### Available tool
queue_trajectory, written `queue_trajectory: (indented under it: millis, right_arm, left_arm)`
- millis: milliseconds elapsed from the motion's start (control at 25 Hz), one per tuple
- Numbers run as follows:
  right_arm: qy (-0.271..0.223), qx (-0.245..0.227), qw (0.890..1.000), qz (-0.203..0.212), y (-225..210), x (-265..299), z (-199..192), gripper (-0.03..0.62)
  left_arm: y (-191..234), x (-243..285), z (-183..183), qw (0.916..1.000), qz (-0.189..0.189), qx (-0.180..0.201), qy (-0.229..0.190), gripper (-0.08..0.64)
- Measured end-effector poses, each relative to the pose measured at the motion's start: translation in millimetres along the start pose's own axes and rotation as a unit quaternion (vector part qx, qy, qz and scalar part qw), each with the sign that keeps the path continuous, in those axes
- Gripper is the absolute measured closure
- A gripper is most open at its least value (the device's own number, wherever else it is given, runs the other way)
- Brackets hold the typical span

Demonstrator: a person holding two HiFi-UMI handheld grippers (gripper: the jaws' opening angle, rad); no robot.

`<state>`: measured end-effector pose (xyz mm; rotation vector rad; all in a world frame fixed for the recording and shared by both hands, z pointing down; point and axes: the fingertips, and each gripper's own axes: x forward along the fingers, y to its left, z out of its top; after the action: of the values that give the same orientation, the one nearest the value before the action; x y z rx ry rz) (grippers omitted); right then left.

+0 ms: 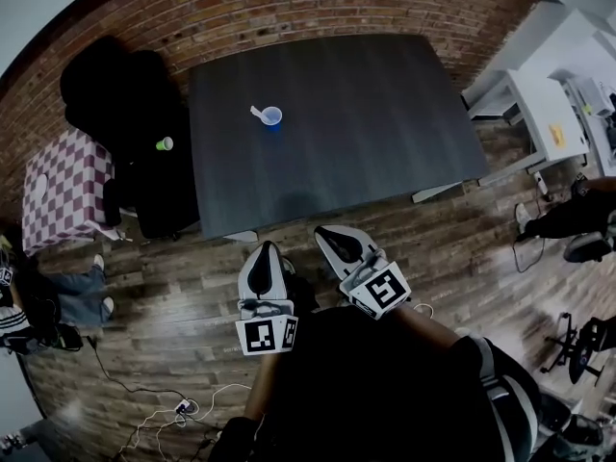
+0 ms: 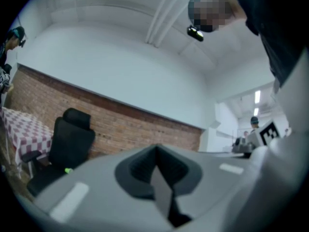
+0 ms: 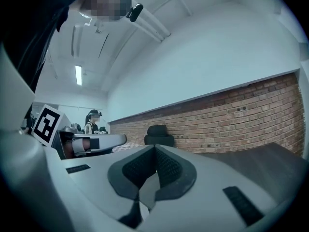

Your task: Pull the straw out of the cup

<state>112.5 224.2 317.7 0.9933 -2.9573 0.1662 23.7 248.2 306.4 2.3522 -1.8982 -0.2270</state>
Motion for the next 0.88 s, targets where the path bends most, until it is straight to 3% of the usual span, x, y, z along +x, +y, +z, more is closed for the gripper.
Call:
queue_trajectory:
  millis: [440,880]
  right_arm:
    - [0.004,-0.008,0.999,-0.033,-2,102,11,0.588]
    - [0.010,-0.009,0.998,-0.059,-10,142,14,0.588]
  left_arm:
    - [90,43,15,0.9996,-0.027,-0.011,0.000,0.555]
    - [129,69,18,0.9986,-0.048,-0.023,0.008,0.555]
